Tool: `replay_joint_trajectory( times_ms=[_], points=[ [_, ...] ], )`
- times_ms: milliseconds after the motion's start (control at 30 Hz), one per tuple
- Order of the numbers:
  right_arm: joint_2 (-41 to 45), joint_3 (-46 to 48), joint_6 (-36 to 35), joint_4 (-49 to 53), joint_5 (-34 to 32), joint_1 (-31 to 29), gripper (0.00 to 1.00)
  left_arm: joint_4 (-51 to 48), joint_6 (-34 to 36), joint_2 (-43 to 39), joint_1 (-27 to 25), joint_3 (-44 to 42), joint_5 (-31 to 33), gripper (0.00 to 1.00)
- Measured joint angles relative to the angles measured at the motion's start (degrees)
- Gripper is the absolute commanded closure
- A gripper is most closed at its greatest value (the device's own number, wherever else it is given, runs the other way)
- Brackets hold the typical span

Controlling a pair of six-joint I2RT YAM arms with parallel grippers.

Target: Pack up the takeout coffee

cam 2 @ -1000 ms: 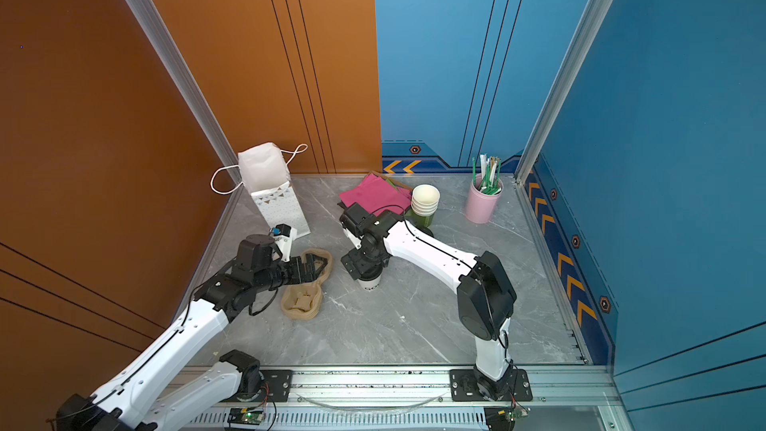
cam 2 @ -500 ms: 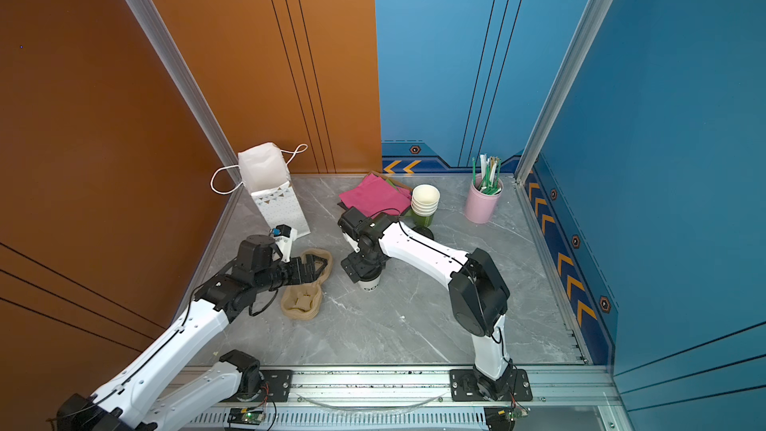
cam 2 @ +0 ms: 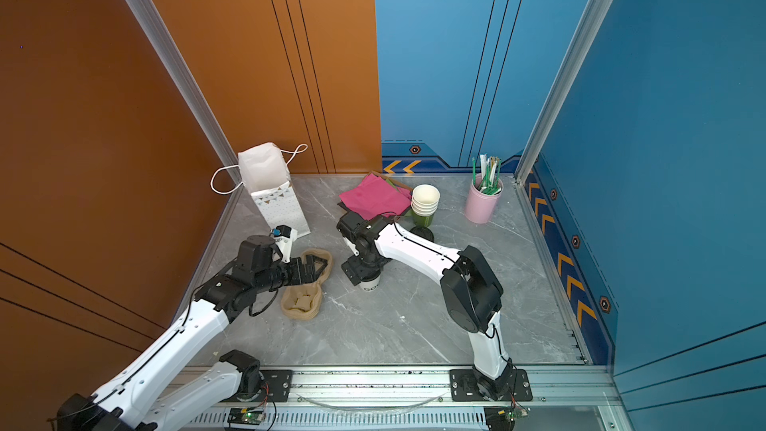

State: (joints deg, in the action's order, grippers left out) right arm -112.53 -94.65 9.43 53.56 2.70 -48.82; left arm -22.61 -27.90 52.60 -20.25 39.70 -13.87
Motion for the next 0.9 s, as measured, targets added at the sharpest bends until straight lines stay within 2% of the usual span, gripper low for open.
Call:
replay_joint_trajectory(
  times_ms=[400, 900],
  points=[
    [0.2, 3.8, 0.0, -0.1, 0.0, 1.4, 0.07, 0.0, 0.0, 0.0, 0.0, -0.2, 0.0, 0.02],
    [11.5, 16.8, 0.0, -0.2, -1.0, 13.8, 0.12, 0.1, 0.0, 0.2, 0.0, -0.2, 0.2, 0.02]
  ],
)
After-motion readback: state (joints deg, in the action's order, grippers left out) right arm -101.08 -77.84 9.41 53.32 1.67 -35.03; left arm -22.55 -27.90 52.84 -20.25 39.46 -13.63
